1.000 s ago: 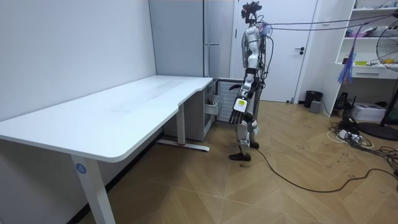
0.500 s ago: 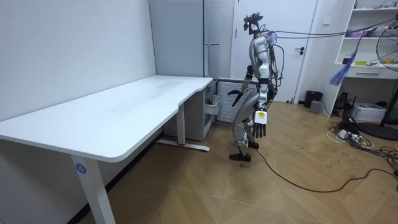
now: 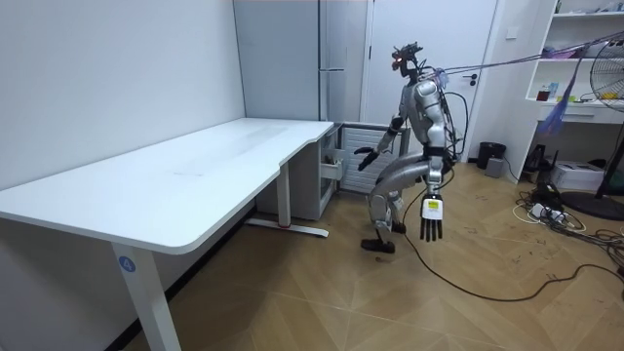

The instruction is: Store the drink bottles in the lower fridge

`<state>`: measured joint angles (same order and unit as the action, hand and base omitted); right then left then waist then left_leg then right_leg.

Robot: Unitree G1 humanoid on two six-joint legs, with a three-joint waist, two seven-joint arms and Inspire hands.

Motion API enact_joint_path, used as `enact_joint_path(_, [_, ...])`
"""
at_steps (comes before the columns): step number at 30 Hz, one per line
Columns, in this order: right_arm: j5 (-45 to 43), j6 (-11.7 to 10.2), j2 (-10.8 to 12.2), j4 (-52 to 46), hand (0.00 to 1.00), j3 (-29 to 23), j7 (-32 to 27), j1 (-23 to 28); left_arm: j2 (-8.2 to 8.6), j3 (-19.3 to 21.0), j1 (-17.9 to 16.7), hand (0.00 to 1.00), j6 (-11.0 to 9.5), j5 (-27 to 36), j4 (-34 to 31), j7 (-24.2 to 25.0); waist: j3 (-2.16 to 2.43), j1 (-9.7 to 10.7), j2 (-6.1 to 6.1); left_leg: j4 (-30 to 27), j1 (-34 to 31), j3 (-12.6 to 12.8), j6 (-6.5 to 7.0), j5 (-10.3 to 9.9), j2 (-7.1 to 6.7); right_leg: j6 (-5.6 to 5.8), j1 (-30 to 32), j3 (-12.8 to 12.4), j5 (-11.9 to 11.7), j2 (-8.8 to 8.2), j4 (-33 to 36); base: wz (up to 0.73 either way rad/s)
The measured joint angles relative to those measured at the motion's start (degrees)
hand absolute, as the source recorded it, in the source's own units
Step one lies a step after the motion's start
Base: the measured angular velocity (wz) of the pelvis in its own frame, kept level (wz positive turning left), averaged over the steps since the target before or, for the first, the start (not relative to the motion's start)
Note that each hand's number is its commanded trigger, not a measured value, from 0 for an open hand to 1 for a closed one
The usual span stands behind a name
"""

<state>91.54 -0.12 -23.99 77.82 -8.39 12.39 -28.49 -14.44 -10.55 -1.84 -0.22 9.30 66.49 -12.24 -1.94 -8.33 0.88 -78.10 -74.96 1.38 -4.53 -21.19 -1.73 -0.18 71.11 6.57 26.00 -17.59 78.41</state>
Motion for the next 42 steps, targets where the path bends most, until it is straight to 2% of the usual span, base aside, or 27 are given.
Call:
enact_joint_path(1, [0.2, 0.7, -0.8, -0.6, 0.0, 0.4, 1.4, -0.9, 0.02, -0.2, -1.9, 0.0, -0.1, 0.1, -0.5, 0.4, 0.38, -0.2, -0.71, -4.5, 1.6, -0.8, 3.6, -8.0, -0.1, 0.15, 1.0, 1.0, 0.3, -2.27, 2.8, -0.49])
enact_joint_path(2, [0.4, 0.8, -2.1, -2.2, 0.0, 0.4, 1.7, -1.0, -0.5, -0.4, -2.1, 0.0, -0.1, 0.1, -0.8, 0.8, 0.09, -0.4, -0.73, -6.6, 0.1, -0.9, 5.67, -9.5, -1.48, 0.78, 3.1, 0.2, 1.0, -2.59, 5.4, -0.34])
enact_joint_path(3, [0.5, 0.8, -2.6, -2.6, 0.0, 0.4, 1.7, -1.0, -0.71, -0.4, -2.1, 0.0, -0.1, 0.1, -1.1, 0.8, 0.09, -0.2, -0.72, -7.1, -0.6, -1.4, 5.99, -9.7, -2.69, 1.28, 4.0, -0.4, 1.6, -2.32, 6.1, 0.07])
enact_joint_path(4, [0.8, 0.8, -3.6, -2.9, 0.0, 0.4, 1.4, -0.9, -1.24, -0.5, -2.1, 0.0, -0.2, 0.0, -2.4, 0.7, 0.09, 0.1, -0.74, -7.2, -1.4, -2.0, 6.08, -9.7, -4.62, 2.11, 5.0, -1.4, 3.6, -2.04, 6.9, 0.28])
enact_joint_path(5, [0.9, 0.6, -4.3, -3.2, 0.0, 0.6, 1.2, -0.9, -1.94, -1.2, -2.0, 0.0, -0.4, 0.1, -3.2, 0.6, 0.07, 0.0, -0.7, -7.2, -1.9, -2.1, 6.08, -9.7, -5.13, 2.44, 5.4, -2.0, 4.9, -1.17, 7.4, 0.33])
enact_joint_path(6, [0.9, 0.4, -4.6, -3.6, 0.0, 0.7, 1.0, -0.9, -2.19, -1.2, -1.9, 0.0, -0.4, 0.1, -3.6, 0.6, 0.05, 0.0, -0.62, -7.2, -2.2, -2.0, 6.06, -9.7, -5.16, 2.47, 5.6, -2.3, 5.1, -0.94, 7.7, 0.39])
enact_joint_path(7, [0.9, -0.1, -5.0, -4.3, 0.0, 1.0, 0.9, -1.1, -2.5, -1.5, -1.8, 0.0, -0.4, 0.3, -3.8, 0.6, 0.0, 0.4, -0.56, -7.4, -2.6, -1.5, 5.77, -9.4, -4.94, 2.47, 5.8, -2.6, 5.1, -1.18, 8.4, 0.5])
enact_joint_path(9, [0.7, -0.3, -5.4, -4.3, 0.0, 1.1, 0.9, -2.2, -3.11, -3.0, -1.8, 0.0, -0.3, 0.9, -3.7, 0.6, -0.2, 0.9, -0.23, -8.0, -3.0, -0.4, 6.35, -8.0, -3.69, 2.2, 6.1, -2.7, 4.9, -1.51, 10.1, 0.48])
enact_joint_path(10, [0.7, -0.3, -5.7, -4.1, 0.0, 2.3, 0.3, -2.8, -3.4, -3.4, -2.2, 0.0, -0.2, 1.4, -3.7, 0.6, -0.33, 0.9, 0.05, -8.6, -3.4, -0.1, 6.39, -7.9, -2.85, 1.62, 6.2, -2.6, 5.6, -1.48, 11.2, 0.27])
enact_joint_path(11, [0.7, 0.1, -5.6, -3.8, 0.0, 3.2, 0.3, -2.4, -3.8, -3.7, -2.7, 0.0, -0.1, 1.4, -4.1, 0.7, -0.91, 1.2, 1.06, -8.7, -3.5, -0.2, 6.05, -8.1, -2.77, 0.91, 6.2, -2.0, 6.4, -1.84, 11.5, 0.19])
enact_joint_path(12, [0.7, 0.3, -5.6, -3.9, 0.0, 3.4, 0.3, -2.5, -3.85, -3.8, -3.0, 0.0, -0.1, 1.4, -4.3, 0.8, -1.04, 1.4, 1.29, -8.7, -3.8, -0.5, 5.77, -8.2, -2.77, 0.66, 6.3, -1.6, 6.6, -1.98, 11.5, 0.09])
enact_joint_path(14, [0.6, 0.6, -6.1, -4.1, 0.0, 5.8, 0.3, -2.7, -3.95, -4.0, -3.0, 0.0, -0.1, 2.0, -4.7, 1.1, -1.49, 1.6, 2.23, -8.7, -4.6, -0.7, 5.54, -8.3, -1.58, 0.32, 7.0, -1.0, 6.8, -1.24, 11.6, 0.0])
enact_joint_path(15, [0.6, 0.6, -6.1, -4.1, 0.0, 6.4, 0.3, -2.7, -3.99, -4.0, -3.0, 0.0, -0.1, 2.4, -4.7, 1.1, -1.56, 1.6, 2.34, -8.7, -4.7, -0.7, 5.44, -8.4, -1.36, 0.22, 7.0, -0.9, 6.9, -1.11, 11.6, -0.07])
enact_joint_path(19, [0.2, 0.5, -6.4, -6.1, 0.0, 8.5, -1.4, -2.7, -4.95, -3.8, -4.1, 0.0, -0.3, 2.4, -8.8, 1.1, -1.59, 1.6, 2.51, -8.6, -4.6, -0.5, 5.02, -8.8, -0.65, 0.04, 7.2, -0.6, 7.1, -0.37, 11.5, -0.08])
enact_joint_path(24, [0.3, 0.6, -7.7, -10.2, 0.0, 12.8, -6.5, -3.0, -7.63, -3.6, -6.3, 0.0, -1.5, 2.4, -12.9, 1.1, -1.57, 1.2, 2.55, -8.5, -4.6, 0.1, 4.8, -8.7, 0.06, -0.64, 7.8, -1.0, 6.9, -0.4, 11.5, -0.1])
enact_joint_path(26, [0.2, 0.6, -7.9, -10.3, 0.0, 14.0, -8.0, -3.7, -8.57, -3.4, -8.4, 0.0, -1.5, 2.4, -14.9, 1.1, -1.59, 1.1, 2.58, -8.5, -4.8, -0.2, 4.65, -8.7, 0.11, -0.72, 7.9, -0.9, 6.9, -0.4, 11.5, 0.0])
enact_joint_path(32, [0.4, 0.8, -9.1, -11.8, 0.0, 16.6, -12.2, -4.1, -8.75, -2.5, -15.0, 0.0, -1.7, 2.5, -17.5, 1.1, -1.65, 0.3, 2.71, -8.6, -4.6, -0.4, 4.13, -8.3, 0.14, -1.02, 7.8, -0.9, 6.7, -0.41, 11.7, 0.0])
enact_joint_path(36, [0.4, 0.9, -10.3, -12.0, 0.0, 18.5, -14.7, -4.2, -9.32, -0.9, -17.3, 0.0, -2.3, 2.6, -17.9, 1.0, -1.71, -0.4, 2.81, -8.6, -4.4, -0.5, 3.93, -7.9, 0.1, -1.56, 7.7, -0.6, 6.8, -1.49, 12.3, 0.06])
enact_joint_path(39, [0.5, 1.5, -11.1, -12.9, 0.0, 18.6, -17.4, -4.2, -10.79, -0.9, -18.5, 0.0, -3.1, 3.1, -17.9, 0.6, -1.77, -1.6, 2.9, -8.7, -4.4, -0.7, 3.76, -7.7, 0.1, -1.78, 7.7, -0.2, 6.8, -2.05, 12.7, 0.02])
enact_joint_path(42, [0.5, 1.5, -11.3, -16.0, 0.0, 18.7, -21.9, -4.2, -12.08, -0.4, -20.9, 0.0, -4.4, 4.4, -17.9, -0.1, -1.82, -2.0, 2.99, -9.0, -4.4, -0.9, 3.05, -7.3, 0.11, -2.31, 7.7, 0.2, 7.0, -2.44, 13.3, 0.01])
